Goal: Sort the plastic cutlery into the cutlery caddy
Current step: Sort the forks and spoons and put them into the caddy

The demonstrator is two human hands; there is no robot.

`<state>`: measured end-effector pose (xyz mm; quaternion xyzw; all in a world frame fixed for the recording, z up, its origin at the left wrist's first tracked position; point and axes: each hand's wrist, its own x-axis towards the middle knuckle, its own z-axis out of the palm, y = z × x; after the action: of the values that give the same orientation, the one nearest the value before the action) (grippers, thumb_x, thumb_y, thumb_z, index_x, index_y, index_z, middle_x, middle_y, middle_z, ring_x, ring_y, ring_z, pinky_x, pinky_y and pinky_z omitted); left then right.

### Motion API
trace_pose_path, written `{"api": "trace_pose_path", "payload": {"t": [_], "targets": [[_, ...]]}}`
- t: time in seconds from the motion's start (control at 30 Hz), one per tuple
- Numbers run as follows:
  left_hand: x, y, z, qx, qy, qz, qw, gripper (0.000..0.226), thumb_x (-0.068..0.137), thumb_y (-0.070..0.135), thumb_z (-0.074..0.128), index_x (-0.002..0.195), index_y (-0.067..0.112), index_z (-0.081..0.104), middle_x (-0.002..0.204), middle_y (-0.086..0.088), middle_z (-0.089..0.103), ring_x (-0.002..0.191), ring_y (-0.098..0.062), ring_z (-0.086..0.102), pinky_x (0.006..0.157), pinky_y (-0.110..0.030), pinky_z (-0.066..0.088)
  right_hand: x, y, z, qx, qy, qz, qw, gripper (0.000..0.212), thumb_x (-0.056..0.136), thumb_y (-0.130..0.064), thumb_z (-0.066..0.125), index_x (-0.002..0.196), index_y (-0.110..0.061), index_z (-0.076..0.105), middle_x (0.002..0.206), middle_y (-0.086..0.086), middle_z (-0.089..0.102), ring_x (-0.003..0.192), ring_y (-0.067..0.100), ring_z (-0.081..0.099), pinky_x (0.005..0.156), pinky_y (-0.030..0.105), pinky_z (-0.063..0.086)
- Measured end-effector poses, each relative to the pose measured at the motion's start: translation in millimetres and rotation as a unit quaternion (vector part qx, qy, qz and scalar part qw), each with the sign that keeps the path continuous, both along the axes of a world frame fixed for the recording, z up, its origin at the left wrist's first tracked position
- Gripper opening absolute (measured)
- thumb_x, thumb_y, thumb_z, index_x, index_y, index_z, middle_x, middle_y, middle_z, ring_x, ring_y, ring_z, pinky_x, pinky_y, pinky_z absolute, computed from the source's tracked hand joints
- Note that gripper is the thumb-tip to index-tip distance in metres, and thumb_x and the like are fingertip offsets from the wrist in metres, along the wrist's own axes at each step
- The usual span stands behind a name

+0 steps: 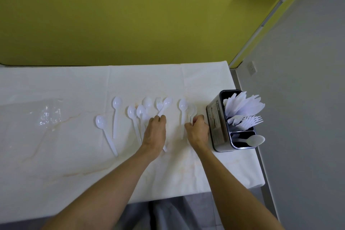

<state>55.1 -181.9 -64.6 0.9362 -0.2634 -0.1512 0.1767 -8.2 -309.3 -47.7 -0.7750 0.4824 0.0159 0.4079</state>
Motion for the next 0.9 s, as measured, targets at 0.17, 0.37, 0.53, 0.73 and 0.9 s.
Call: {"api": "trace_pose_path", "payload": {"t": [0.17, 0.37, 0.53, 0.73, 0.9], "targets": [[-3.5, 0.0, -0.3, -0.061, 0.034, 0.036, 0.997, 0.014, 0.09, 0.005, 0.06, 0.103, 0.005, 0.054, 0.094, -0.01, 0.057, 0.091, -0.023, 0.052, 0.074, -0.032, 0.047, -3.5, 1.0, 0.3, -0.003, 0.007, 0.012, 1.0, 0.014, 0.088, -0.008, 0.057, 0.1, -0.009, 0.049, 0.085, 0.002, 0.053, 0.076, 0.023, 0.054, 0.061, 0.028, 0.041], [1.0, -8.4, 0.9, -0.1, 0.075, 0.119, 0.985, 0.034, 0.079, -0.016, 0.046, 0.103, 0.006, 0.051, 0.099, -0.008, 0.049, 0.081, -0.025, 0.05, 0.064, -0.027, 0.038, -9.2, 1.6, 1.4, 0.0, 0.002, 0.008, 1.0, 0.012, 0.088, -0.007, 0.055, 0.099, -0.01, 0.05, 0.087, 0.003, 0.057, 0.077, 0.023, 0.057, 0.066, 0.032, 0.049], [0.4, -11.1, 11.5, -0.165, 0.185, 0.232, 0.941, 0.035, 0.078, -0.001, 0.061, 0.11, 0.01, 0.052, 0.105, -0.001, 0.052, 0.089, -0.018, 0.054, 0.074, -0.025, 0.041, -13.2, 0.7, 8.4, 0.003, 0.002, 0.025, 1.0, 0.009, 0.087, -0.009, 0.056, 0.095, -0.011, 0.052, 0.088, 0.006, 0.061, 0.077, 0.023, 0.056, 0.062, 0.026, 0.042], [-1.2, -6.3, 38.1, -0.32, 0.507, 0.398, 0.695, 0.027, 0.077, -0.011, 0.061, 0.096, 0.007, 0.054, 0.095, -0.016, 0.057, 0.072, -0.022, 0.058, 0.064, -0.031, 0.057, -16.3, 0.3, 28.0, -0.005, 0.012, 0.049, 0.999, 0.011, 0.089, -0.01, 0.056, 0.097, -0.005, 0.059, 0.086, 0.004, 0.06, 0.076, 0.022, 0.057, 0.063, 0.027, 0.045], [-9.0, 4.4, 62.8, -0.34, 0.539, 0.335, 0.695, 0.03, 0.086, -0.007, 0.057, 0.111, 0.009, 0.056, 0.087, -0.01, 0.063, 0.073, -0.019, 0.061, 0.069, -0.031, 0.055, -24.9, 1.5, 49.3, -0.005, -0.028, 0.021, 0.999, 0.009, 0.081, -0.015, 0.056, 0.082, -0.007, 0.06, 0.076, 0.008, 0.065, 0.076, 0.032, 0.066, 0.068, 0.041, 0.058]]}}
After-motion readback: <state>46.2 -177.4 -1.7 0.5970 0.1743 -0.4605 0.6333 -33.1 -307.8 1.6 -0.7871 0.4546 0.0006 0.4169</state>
